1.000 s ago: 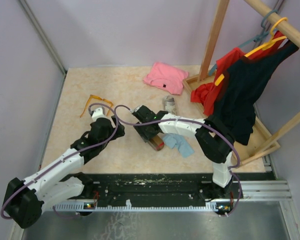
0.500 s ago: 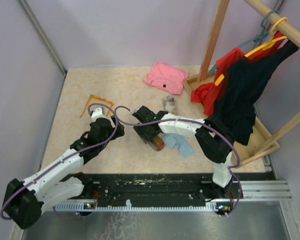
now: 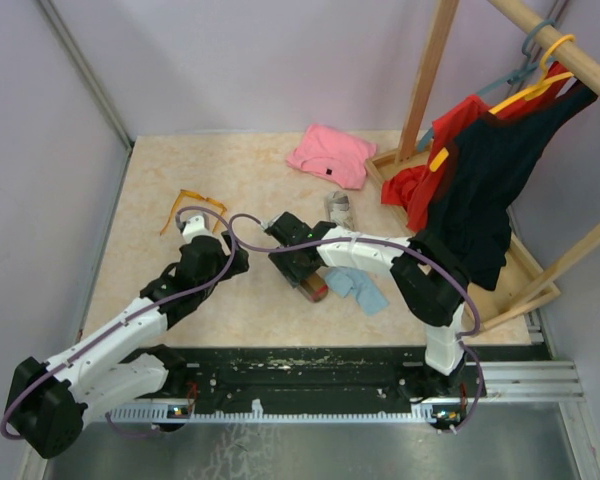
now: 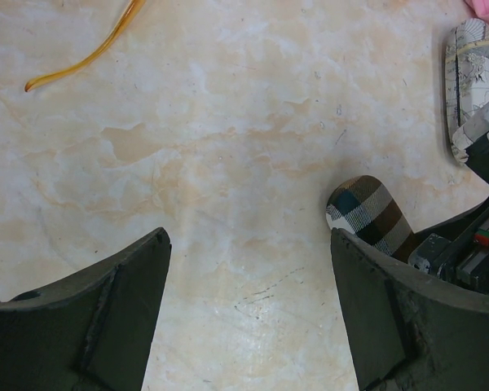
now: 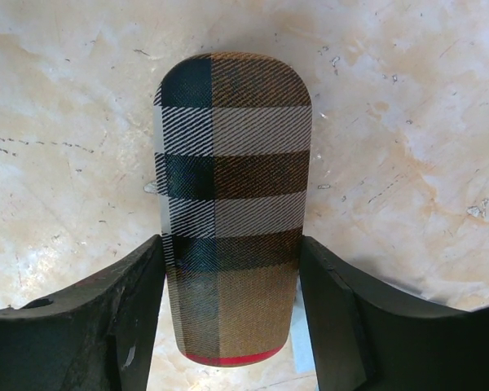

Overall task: Organize the sunglasses
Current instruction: Pick up the sunglasses case from the center of the board, then open the sunglasses case.

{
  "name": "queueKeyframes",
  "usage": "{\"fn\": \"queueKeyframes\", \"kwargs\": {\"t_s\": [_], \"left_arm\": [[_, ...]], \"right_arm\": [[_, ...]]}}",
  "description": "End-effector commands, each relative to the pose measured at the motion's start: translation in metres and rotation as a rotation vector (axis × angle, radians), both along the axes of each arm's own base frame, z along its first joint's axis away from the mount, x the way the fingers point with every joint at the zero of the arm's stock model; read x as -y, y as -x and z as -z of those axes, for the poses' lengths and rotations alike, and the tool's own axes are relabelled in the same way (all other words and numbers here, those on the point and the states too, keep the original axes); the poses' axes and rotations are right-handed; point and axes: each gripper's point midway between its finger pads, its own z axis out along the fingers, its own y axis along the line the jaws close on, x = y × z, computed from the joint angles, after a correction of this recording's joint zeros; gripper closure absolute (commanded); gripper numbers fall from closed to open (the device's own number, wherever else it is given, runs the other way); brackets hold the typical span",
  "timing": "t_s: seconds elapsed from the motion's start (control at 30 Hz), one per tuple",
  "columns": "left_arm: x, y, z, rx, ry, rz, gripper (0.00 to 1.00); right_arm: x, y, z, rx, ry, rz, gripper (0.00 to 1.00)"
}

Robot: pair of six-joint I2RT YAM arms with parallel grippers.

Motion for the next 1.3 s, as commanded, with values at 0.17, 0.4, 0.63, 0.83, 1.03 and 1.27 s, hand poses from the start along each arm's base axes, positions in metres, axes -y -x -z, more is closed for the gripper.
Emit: {"fn": "queueKeyframes", "kwargs": {"t_s": [0.17, 0.4, 0.63, 0.83, 1.03, 1.27], "left_arm": [[-0.008, 0.002, -0.022, 0.054, 0.022, -0.033, 0.15], [-0.012, 0.01, -0.077, 0.222, 0.118, -0.004, 0.08], [0.023, 0.024, -0.139, 0.469, 0.232, 0.262, 0.04], [0.063, 0.052, -0.182, 0.676, 0.346, 0.542, 0.02], [0.085, 0.107, -0.222, 0.918, 0.398, 0.861, 0.0], [0.097, 0.148, -0.254, 1.135, 0.368, 1.102, 0.0]], "right_arm": [[-0.006, -0.011, -0.046, 0.094, -0.168, 0.043, 0.71], [0.003, -0.026, -0.113, 0.165, -0.539, 0.132, 1.0], [0.005, -0.016, -0.184, 0.27, -0.84, -0.003, 1.0], [0.004, 0.014, -0.234, 0.395, -1.006, -0.199, 1.0], [0.015, 0.047, -0.285, 0.531, -1.124, -0.363, 1.0], [0.035, 0.092, -0.355, 0.726, -1.304, -0.528, 1.0]]}}
